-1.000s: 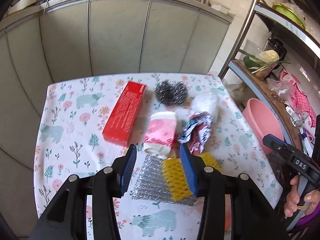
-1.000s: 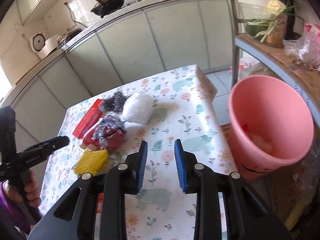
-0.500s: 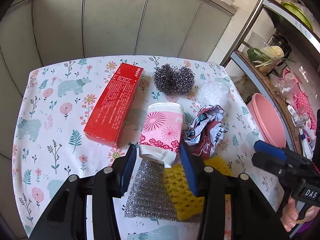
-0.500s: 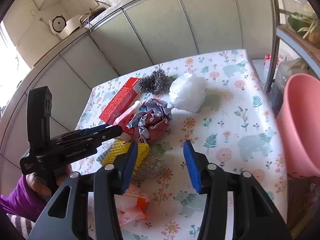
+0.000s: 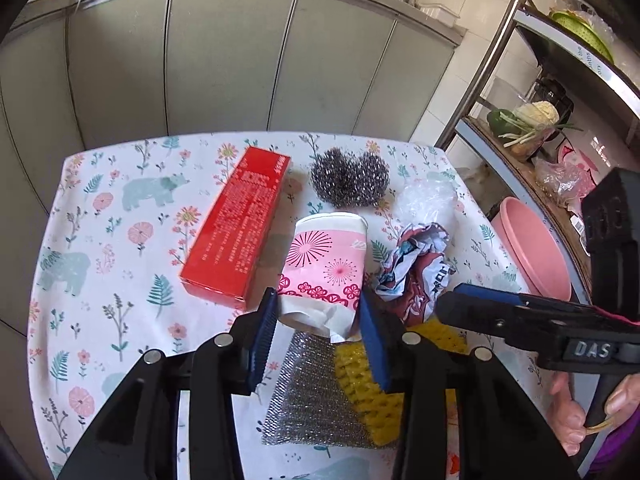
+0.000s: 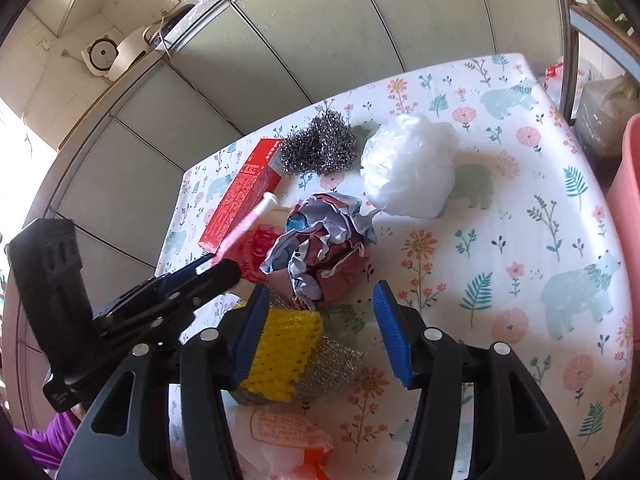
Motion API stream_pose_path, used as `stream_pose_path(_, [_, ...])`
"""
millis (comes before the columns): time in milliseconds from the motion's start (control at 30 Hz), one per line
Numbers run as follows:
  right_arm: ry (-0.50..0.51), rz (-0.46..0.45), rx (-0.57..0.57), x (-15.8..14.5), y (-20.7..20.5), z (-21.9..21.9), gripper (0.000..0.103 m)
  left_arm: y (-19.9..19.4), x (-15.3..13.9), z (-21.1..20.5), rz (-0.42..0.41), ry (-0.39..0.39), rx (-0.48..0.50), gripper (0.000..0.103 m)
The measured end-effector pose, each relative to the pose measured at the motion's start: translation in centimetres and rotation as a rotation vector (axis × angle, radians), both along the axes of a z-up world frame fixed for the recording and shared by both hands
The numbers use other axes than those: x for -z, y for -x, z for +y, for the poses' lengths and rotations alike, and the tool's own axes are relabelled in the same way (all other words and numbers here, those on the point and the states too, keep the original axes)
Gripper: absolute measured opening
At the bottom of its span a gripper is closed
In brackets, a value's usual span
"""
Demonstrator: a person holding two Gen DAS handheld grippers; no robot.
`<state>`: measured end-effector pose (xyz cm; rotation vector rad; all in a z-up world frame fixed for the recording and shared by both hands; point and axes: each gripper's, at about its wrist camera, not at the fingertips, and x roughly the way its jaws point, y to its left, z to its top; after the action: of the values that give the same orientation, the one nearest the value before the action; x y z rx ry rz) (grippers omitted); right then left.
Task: Collect trash
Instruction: 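Lower the left gripper to the pink paper cup while the right grasps the crumpled patterned wrapper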
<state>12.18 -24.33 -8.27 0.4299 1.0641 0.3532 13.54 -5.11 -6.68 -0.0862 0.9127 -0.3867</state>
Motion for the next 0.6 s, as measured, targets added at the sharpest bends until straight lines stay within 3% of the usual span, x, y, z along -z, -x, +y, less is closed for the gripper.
stream_pose_path(333, [0.033,0.041,0.075,1.2,-1.2,0.5,0.054,1.3,-1.8,1.5,-0.045,0.039,-0.014,0.040])
stream_pose_path(500, [-0.019,0.020,0.049,1.0,-0.8,-0.1,0.020,1.7,-2.5,2.0,-0.062,0.052,-0.022,0.040])
stream_pose_path(600, [-0.024,0.012,0.051,0.6,-0.5,-0.4,0.015,2.0,-2.9,2.1,-0.072,0.060,-0.030,0.039])
